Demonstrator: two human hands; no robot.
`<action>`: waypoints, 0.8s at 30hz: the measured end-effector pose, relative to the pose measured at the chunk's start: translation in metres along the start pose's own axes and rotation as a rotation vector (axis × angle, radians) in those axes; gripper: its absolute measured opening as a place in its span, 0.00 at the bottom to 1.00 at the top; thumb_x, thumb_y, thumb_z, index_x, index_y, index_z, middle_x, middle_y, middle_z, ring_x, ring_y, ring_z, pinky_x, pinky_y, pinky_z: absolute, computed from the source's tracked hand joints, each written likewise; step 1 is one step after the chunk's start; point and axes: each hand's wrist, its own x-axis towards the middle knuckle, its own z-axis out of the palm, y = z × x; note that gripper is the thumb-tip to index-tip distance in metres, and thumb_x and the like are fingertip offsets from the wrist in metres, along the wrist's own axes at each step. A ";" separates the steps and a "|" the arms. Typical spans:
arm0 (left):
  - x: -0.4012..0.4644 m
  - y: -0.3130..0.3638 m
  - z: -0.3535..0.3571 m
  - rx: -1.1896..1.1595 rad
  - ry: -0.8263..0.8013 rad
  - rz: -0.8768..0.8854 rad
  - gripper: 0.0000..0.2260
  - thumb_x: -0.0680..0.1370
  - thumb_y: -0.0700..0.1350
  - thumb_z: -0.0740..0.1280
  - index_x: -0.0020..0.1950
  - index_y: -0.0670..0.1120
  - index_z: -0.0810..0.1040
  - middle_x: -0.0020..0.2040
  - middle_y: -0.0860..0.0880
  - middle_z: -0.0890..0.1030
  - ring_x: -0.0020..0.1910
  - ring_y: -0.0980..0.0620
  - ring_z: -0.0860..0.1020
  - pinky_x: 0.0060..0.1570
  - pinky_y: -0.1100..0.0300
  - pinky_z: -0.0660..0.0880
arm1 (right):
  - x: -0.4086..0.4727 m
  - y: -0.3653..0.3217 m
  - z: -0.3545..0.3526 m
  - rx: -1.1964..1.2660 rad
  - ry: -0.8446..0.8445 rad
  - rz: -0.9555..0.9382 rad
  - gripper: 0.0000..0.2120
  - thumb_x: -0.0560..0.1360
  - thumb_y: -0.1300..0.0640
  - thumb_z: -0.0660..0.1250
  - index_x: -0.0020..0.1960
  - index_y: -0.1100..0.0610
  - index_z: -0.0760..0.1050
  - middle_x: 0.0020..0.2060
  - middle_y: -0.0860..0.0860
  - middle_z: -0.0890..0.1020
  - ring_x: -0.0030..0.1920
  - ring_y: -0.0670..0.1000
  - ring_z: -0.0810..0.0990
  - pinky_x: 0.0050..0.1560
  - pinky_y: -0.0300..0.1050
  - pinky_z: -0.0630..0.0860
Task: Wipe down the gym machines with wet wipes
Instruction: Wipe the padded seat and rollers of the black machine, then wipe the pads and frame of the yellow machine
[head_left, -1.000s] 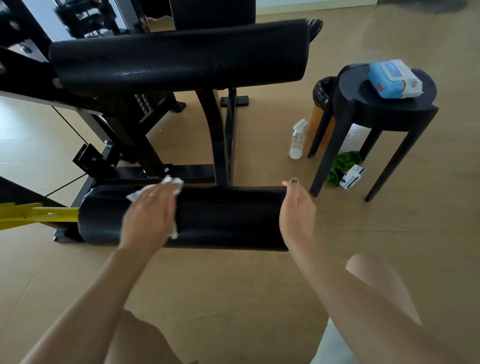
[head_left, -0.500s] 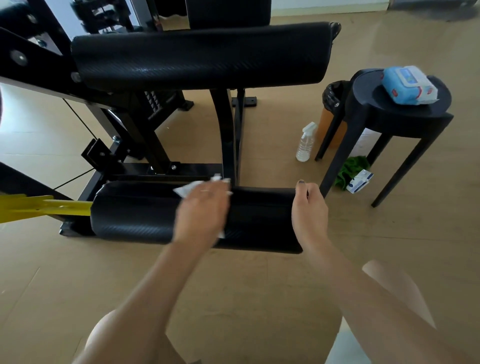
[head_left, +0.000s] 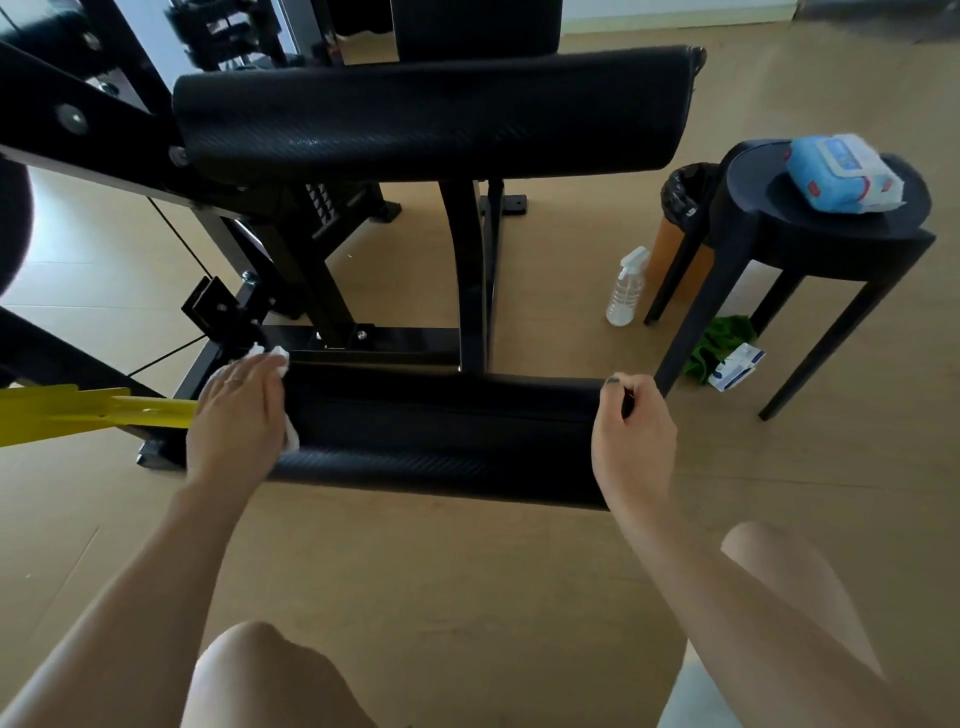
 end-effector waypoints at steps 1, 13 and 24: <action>0.002 -0.001 0.003 -0.011 0.019 -0.049 0.21 0.84 0.48 0.50 0.68 0.43 0.78 0.69 0.44 0.78 0.71 0.42 0.72 0.73 0.47 0.63 | -0.001 0.000 0.000 0.004 0.001 0.005 0.14 0.82 0.46 0.56 0.60 0.49 0.76 0.55 0.44 0.81 0.57 0.47 0.79 0.60 0.53 0.78; 0.001 0.021 -0.022 0.279 -0.199 -0.510 0.10 0.76 0.34 0.68 0.55 0.33 0.73 0.46 0.33 0.79 0.43 0.30 0.82 0.34 0.43 0.78 | -0.009 -0.014 -0.012 -0.066 -0.122 0.027 0.19 0.85 0.48 0.55 0.72 0.54 0.70 0.65 0.46 0.77 0.64 0.48 0.76 0.59 0.44 0.71; 0.006 0.195 -0.104 -0.149 -0.703 -0.398 0.14 0.84 0.50 0.60 0.59 0.44 0.82 0.49 0.47 0.84 0.47 0.49 0.82 0.46 0.57 0.76 | -0.010 -0.134 -0.104 -0.026 -0.549 0.404 0.28 0.84 0.43 0.57 0.81 0.50 0.60 0.77 0.47 0.68 0.76 0.53 0.67 0.66 0.46 0.65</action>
